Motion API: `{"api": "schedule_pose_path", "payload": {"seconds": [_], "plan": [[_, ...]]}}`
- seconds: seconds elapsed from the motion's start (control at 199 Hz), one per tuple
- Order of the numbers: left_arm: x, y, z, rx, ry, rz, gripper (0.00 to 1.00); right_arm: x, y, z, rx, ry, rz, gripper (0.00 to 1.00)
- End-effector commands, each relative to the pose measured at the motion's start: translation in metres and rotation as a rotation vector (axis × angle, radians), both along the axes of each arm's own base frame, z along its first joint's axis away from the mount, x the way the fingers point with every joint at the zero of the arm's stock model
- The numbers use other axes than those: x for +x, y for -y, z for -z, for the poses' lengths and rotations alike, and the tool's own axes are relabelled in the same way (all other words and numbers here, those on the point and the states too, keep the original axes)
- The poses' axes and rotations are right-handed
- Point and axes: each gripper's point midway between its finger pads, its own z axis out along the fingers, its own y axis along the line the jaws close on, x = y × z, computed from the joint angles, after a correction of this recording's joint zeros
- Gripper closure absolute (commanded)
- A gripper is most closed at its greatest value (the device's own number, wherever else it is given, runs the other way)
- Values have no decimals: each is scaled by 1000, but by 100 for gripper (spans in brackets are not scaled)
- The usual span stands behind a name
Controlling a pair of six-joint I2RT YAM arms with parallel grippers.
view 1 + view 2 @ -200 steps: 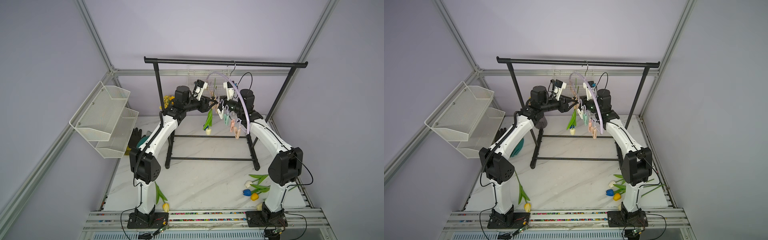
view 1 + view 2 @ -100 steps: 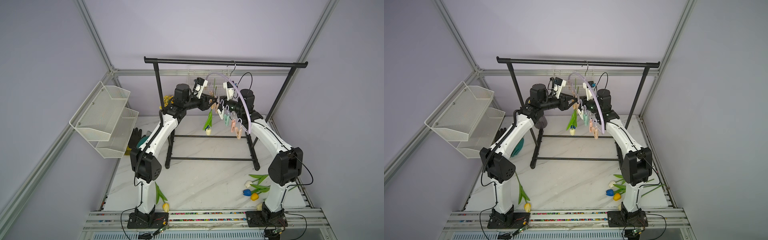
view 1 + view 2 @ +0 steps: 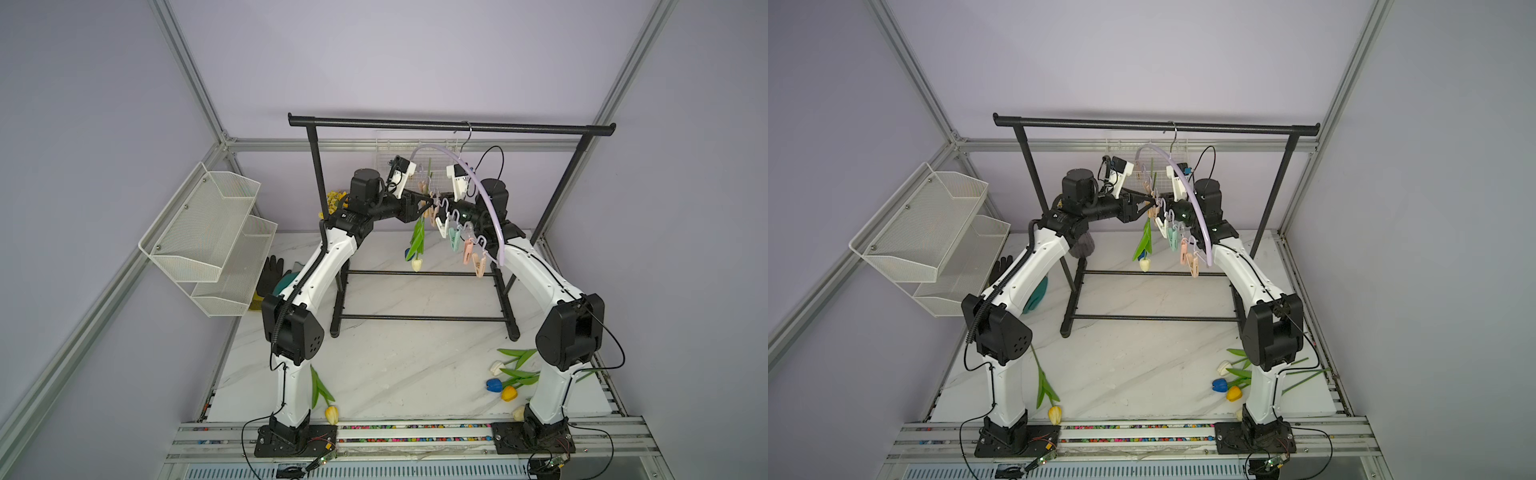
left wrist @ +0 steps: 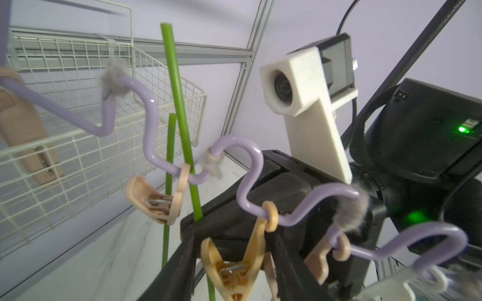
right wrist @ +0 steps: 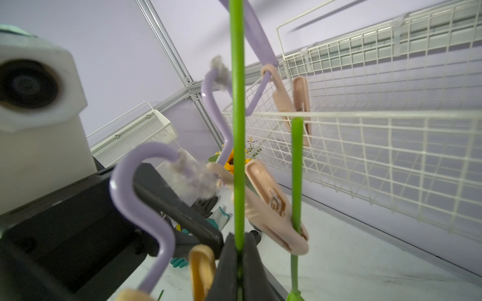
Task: Dry the flowers on a clothes hanger
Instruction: Open the clamp at the hanger.
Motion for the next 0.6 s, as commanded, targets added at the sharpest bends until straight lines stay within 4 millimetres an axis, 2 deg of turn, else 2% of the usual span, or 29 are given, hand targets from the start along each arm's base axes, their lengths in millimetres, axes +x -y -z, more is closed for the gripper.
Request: {"api": "schedule_pose_path", "payload": {"seconds": [0.0,0.106,0.382,0.598], "plan": [[1,3,-9,-20,3,-5,55,-7,-8,-17,23,51,-39,100],[1,4,-9,-24,0,1,62,-8,-8,-16,23,51,-40,100],[-2,7,-12,-32,0,18,72,-11,-6,-18,40,50,-34,100],[-5,8,-18,-45,8,20,75,-13,4,-18,69,18,27,100]]}}
